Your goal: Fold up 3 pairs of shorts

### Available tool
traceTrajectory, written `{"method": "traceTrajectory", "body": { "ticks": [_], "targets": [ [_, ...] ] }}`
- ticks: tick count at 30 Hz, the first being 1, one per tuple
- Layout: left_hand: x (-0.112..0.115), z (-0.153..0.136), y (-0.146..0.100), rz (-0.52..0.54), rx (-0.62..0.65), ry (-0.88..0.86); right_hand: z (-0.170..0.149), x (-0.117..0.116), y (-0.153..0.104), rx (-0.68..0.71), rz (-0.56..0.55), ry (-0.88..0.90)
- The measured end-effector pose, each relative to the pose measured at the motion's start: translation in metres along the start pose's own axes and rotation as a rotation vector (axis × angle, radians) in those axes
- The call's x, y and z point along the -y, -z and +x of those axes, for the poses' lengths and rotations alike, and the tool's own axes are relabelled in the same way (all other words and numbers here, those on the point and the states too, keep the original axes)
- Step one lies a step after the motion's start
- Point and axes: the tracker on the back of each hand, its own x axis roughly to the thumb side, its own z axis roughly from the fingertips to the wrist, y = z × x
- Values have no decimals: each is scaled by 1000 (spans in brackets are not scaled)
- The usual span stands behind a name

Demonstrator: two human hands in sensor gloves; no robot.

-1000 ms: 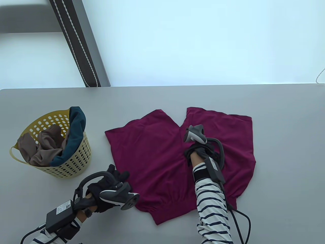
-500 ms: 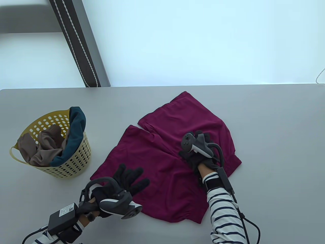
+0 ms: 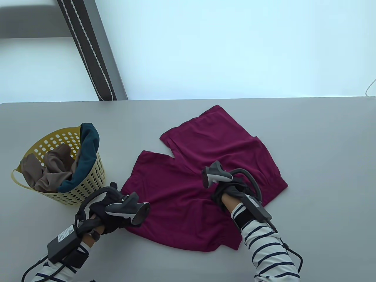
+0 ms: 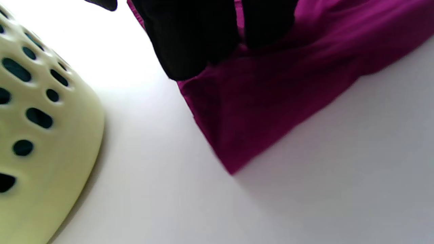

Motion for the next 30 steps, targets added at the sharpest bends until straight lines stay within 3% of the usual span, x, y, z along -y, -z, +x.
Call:
{"method": "traceTrajectory", "body": {
  "ticks": [4, 6, 10, 15, 18, 21, 25, 28, 30],
  "targets": [
    [0, 6, -3, -10, 101, -56, -9, 1, 20, 43, 28, 213],
    [0, 7, -3, -9, 101, -52, -17, -3, 27, 102, -31, 372],
    [0, 6, -3, -12, 102, -68, -28, -8, 25, 151, -132, 361],
    [1, 8, -3, -12, 99, -52, -50, -9, -25, 297, -505, 359],
    [0, 6, -2, -12, 99, -67, -63, -16, -61, 359, -482, 250],
    [0, 6, -1, -12, 99, -75, -67, -38, -86, 448, -356, 177],
    [0, 5, -1, -13, 98, -76, -51, -90, -80, 500, -98, 77],
    [0, 5, -1, -15, 91, -83, -44, -101, -87, 443, -288, -50],
    [0, 5, -2, -21, 91, -76, -43, -101, -87, 441, -274, -46]
  ]
}}
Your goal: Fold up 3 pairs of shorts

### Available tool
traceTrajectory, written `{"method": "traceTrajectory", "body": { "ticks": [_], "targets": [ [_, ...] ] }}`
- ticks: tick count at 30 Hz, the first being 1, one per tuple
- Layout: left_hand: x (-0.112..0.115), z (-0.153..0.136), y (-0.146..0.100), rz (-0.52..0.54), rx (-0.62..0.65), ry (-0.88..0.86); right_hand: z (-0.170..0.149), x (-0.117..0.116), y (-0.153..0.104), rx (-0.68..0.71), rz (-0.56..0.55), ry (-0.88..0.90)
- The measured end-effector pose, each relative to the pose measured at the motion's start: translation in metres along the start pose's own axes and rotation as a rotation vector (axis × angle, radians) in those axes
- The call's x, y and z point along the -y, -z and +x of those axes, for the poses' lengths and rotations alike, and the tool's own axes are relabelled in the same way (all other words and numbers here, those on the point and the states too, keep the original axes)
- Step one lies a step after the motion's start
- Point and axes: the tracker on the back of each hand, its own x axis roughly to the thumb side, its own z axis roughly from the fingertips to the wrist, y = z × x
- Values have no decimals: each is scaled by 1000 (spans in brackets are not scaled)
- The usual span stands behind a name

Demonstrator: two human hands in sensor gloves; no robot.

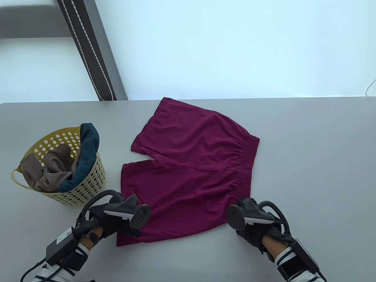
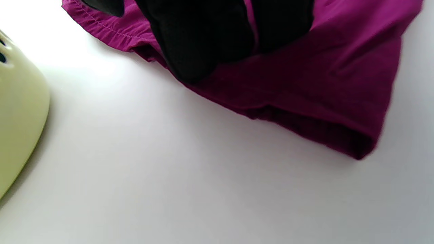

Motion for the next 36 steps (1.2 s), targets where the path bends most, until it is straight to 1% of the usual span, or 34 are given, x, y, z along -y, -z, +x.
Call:
{"method": "traceTrajectory", "body": {
  "ticks": [1, 2, 3, 5, 7, 8, 9, 10, 11, 13, 14, 15, 19, 20, 22, 23, 26, 30, 32, 34, 36],
  "targets": [
    [-1, -1, -1, 3, 4, 9, -1, 1, 0, 1, -1, 15],
    [-3, -4, -4, 33, -16, 26, -2, 2, 0, -5, -16, 34],
    [-9, -10, -9, 97, -82, 49, -2, 3, 0, -5, -26, 46],
    [-26, -22, -28, 274, -227, 78, -3, 3, 0, -5, -31, 46],
    [-41, -32, -47, 417, -339, 40, -4, 3, 0, -10, -55, 28],
    [-46, -35, -54, 462, -384, 14, -5, 4, 0, -15, -69, 21],
    [-49, -38, -58, 469, -420, -13, -5, 5, -1, -20, -84, 17],
    [-48, -39, -57, 440, -430, -28, -6, 6, -1, -24, -97, 14],
    [-45, -39, -54, 382, -431, -41, -7, 7, -1, -33, -122, 9],
    [-31, -35, -37, 218, -410, -31, -9, 9, -4, -59, -214, -45],
    [-20, -30, -27, 131, -381, -13, -11, 9, -5, -64, -257, -79],
    [-11, -26, -18, 120, -375, 12, -12, 9, -5, -74, -290, -91],
    [22, -13, 9, 99, -415, 176, -13, 10, -6, -114, -378, -111],
    [24, -11, 9, 156, -456, 211, -14, 11, -6, -123, -399, -114],
    [23, -13, 9, 149, -411, 169, -17, 11, -7, -134, -463, -113],
    [23, -13, 10, 162, -401, 143, -22, 10, -7, -141, -483, -78],
    [22, -14, 11, 214, -404, 209, -27, 9, -9, -135, -477, -39],
    [22, -14, 10, 219, -404, 197, -29, 12, -8, -137, -446, -31],
    [23, -16, 10, 229, -399, 191, -29, 11, -9, -155, -476, -61],
    [24, -20, 10, 246, -399, 148, -28, 7, -10, -200, -557, -143],
    [25, -23, 9, 253, -398, 99, -27, 7, -9, -202, -562, -137]
  ]
}}
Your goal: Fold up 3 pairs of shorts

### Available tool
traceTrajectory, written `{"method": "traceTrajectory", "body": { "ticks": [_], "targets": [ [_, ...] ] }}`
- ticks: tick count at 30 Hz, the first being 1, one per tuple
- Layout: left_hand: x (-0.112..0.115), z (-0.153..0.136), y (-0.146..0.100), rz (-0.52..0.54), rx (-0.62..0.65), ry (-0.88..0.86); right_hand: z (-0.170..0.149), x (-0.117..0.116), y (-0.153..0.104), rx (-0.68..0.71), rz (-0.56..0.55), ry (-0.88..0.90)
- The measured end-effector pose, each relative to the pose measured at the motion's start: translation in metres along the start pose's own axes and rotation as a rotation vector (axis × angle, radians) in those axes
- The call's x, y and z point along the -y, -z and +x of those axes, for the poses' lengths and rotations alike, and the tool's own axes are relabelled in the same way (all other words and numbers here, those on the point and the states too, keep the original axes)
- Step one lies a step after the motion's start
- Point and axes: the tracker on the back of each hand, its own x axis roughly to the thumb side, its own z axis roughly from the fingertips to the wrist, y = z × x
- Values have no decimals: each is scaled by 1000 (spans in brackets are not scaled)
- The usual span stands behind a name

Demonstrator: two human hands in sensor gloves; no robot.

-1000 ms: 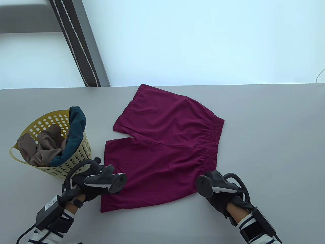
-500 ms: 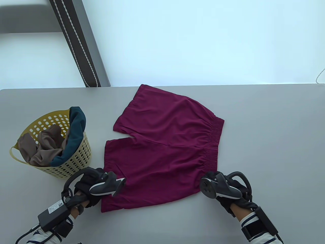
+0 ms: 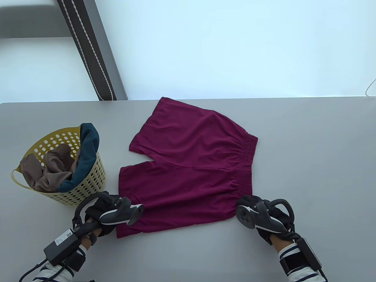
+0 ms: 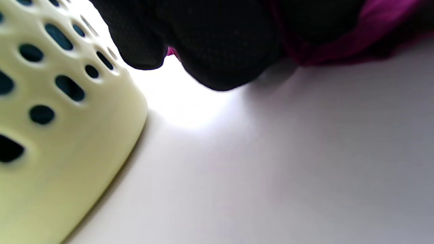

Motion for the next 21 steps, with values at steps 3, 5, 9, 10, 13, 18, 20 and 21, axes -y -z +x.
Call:
{"method": "traceTrajectory", "body": {
  "ticks": [3, 5, 9, 10, 13, 18, 20, 21],
  "targets": [
    [1, -3, 1, -10, 15, -44, -2, 4, 4, -53, 6, 54],
    [-3, -3, 0, -42, 74, -54, -6, 11, 4, -27, 45, 90],
    [-24, -6, -20, -198, 271, -147, -34, 38, -7, 94, 214, 225],
    [-35, -10, -30, -194, 314, -192, -45, 49, -11, 115, 279, 299],
    [-78, -30, -71, -81, 417, -305, -81, 86, -26, 120, 323, 534],
    [-135, -58, -93, 146, 269, -256, -111, 107, -11, -47, 183, 572],
    [-146, -58, -77, 186, 118, -172, -110, 97, 8, -140, 165, 513],
    [-148, -55, -64, 197, 40, -136, -108, 85, 20, -199, 199, 453]
  ]
}}
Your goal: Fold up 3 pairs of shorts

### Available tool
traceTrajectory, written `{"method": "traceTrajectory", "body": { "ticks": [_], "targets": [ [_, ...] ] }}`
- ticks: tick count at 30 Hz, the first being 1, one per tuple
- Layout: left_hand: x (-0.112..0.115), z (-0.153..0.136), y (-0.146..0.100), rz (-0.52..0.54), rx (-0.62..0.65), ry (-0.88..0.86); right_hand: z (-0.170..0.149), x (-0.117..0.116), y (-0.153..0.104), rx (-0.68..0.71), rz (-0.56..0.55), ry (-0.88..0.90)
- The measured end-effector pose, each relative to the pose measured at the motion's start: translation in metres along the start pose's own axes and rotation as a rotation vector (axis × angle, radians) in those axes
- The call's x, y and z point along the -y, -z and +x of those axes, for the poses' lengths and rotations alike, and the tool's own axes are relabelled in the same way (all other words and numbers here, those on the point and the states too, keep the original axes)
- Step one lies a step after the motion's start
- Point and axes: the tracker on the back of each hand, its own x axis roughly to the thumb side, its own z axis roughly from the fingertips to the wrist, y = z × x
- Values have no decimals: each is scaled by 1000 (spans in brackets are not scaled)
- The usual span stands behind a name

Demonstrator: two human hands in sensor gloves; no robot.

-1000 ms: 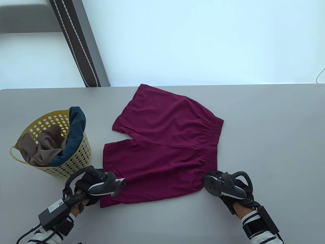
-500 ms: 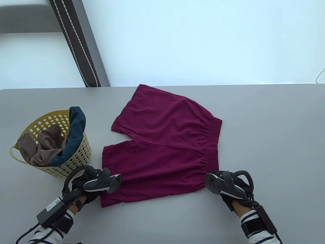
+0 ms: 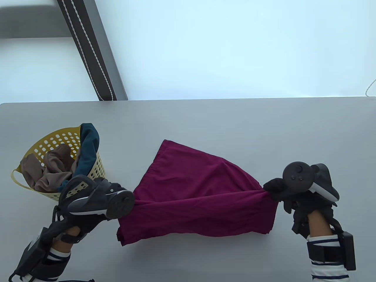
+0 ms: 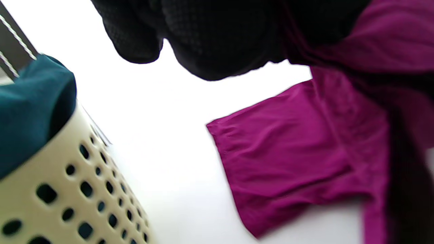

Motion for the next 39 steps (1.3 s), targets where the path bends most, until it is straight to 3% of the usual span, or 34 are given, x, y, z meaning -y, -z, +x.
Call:
{"method": "traceTrajectory", "body": {
  "ticks": [2, 4, 5, 7, 10, 15, 18, 20, 22, 25, 29, 34, 39],
  "targets": [
    [11, 7, 23, 28, -101, 50, -1, -18, 16, -104, -9, -64],
    [31, 18, 42, 111, -202, 72, -3, -40, 29, -176, 50, -115],
    [39, 22, 49, 90, -213, 94, -5, -54, 35, -211, 143, -158],
    [52, 27, 53, 62, -217, 157, -6, -59, 32, -226, 100, -230],
    [61, 31, 40, 110, -201, 133, -7, -52, 18, -206, 20, -170],
    [63, 34, -7, 155, -40, -43, -16, -48, -11, -163, 58, -31],
    [72, 39, -27, 93, 26, -123, -21, -63, -15, -171, 230, -26],
    [82, 45, -32, 67, 33, -91, -19, -81, -13, -203, 470, -38],
    [97, 54, -33, 46, 40, -25, -12, -96, -10, -192, 501, -35],
    [117, 65, -29, -30, 58, 104, 11, -110, -6, -222, 484, -213],
    [125, 67, -26, -53, 63, 116, 26, -123, 1, -321, 387, -435],
    [125, 65, -27, -56, 54, 116, -4, -110, 4, -455, 206, -316],
    [123, 66, -27, -50, 55, 114, -41, -101, -1, -562, 38, 49]
  ]
}}
